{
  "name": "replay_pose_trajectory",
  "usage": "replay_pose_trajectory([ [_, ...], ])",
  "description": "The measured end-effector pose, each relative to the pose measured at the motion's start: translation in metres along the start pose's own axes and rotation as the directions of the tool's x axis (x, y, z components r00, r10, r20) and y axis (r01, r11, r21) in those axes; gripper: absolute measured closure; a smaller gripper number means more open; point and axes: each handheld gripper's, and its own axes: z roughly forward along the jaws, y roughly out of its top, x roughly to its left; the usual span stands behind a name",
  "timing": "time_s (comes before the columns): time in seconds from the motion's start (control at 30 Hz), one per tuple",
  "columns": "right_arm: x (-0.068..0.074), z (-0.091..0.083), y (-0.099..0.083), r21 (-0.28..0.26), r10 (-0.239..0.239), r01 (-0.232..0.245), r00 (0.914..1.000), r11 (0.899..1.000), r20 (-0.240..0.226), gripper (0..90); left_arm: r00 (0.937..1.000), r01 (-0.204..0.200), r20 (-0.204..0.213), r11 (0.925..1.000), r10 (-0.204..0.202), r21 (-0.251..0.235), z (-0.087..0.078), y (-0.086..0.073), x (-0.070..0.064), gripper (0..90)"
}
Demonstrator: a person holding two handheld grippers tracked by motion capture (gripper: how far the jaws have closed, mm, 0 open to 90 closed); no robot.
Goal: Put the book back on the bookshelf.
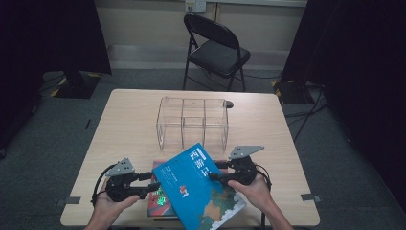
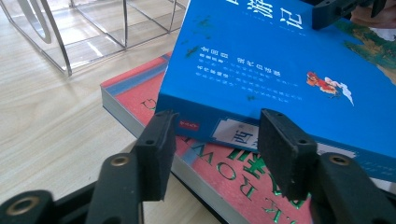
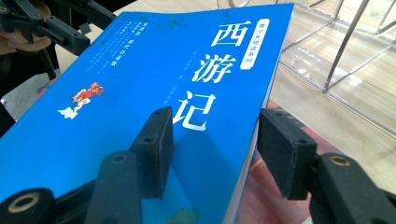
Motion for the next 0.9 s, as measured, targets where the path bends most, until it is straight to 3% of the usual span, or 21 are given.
replay_pose_trajectory([
  [0.03,0.000,0.000,-0.001,-0.006,0.010,-0.010,1.0000,1.000,0.001,46.5,0.9999,0.007,0.010,1.0000,-0.007,-0.003,0.001,0.000,0.001,43.4],
  [0.2,0.003,-0.004,-0.007,-0.024,0.035,-0.034,0.9990,0.999,0.029,46.2,0.9995,-0.026,-0.019,0.9996,0.026,-0.009,0.007,0.006,0.001,44.8],
  [0.3,0.004,-0.009,-0.011,-0.031,0.043,-0.041,0.9977,0.999,0.052,46.1,0.9996,0.027,0.000,0.9996,-0.027,-0.012,0.013,0.009,0.005,47.8],
  [0.37,0.007,-0.012,-0.015,-0.048,0.043,-0.040,0.9960,0.998,0.078,46.2,0.9999,-0.014,-0.006,0.9999,0.014,-0.006,0.017,0.014,0.005,48.8],
  [0.47,0.014,-0.018,-0.017,-0.048,0.036,-0.030,0.9906,0.998,0.132,46.2,0.9994,-0.025,-0.022,0.9996,0.026,0.009,0.024,0.021,0.006,48.7],
  [0.57,0.017,-0.024,-0.022,-0.049,0.047,-0.040,0.9874,0.998,0.151,46.2,0.9977,-0.052,-0.042,0.9985,0.053,0.017,0.030,0.028,0.004,48.6],
  [0.6,0.018,-0.026,-0.023,-0.053,0.053,-0.045,0.9860,0.998,0.158,46.1,0.9982,-0.043,-0.041,0.9990,0.044,0.007,0.032,0.028,0.004,48.5],
  [0.7,0.018,-0.029,-0.027,-0.070,0.072,-0.062,0.9858,0.996,0.152,46.0,0.9991,-0.007,-0.043,0.9999,0.006,-0.011,0.034,0.024,0.006,46.9],
  [0.77,0.016,-0.029,-0.027,-0.074,0.071,-0.061,0.9865,0.995,0.147,44.7,0.9974,-0.041,-0.058,0.9986,0.043,0.034,0.033,0.021,0.001,46.3],
  [0.8,0.016,-0.027,-0.025,-0.072,0.068,-0.057,0.9843,0.996,0.163,37.7,0.9963,-0.063,-0.056,0.9975,0.065,0.031,0.032,0.018,-0.002,46.0],
  [0.9,0.017,-0.022,-0.022,-0.072,0.063,-0.053,0.9871,0.996,0.147,31.8,0.9963,-0.063,-0.056,0.9977,0.065,0.025,0.031,0.016,-0.007,45.6],
])
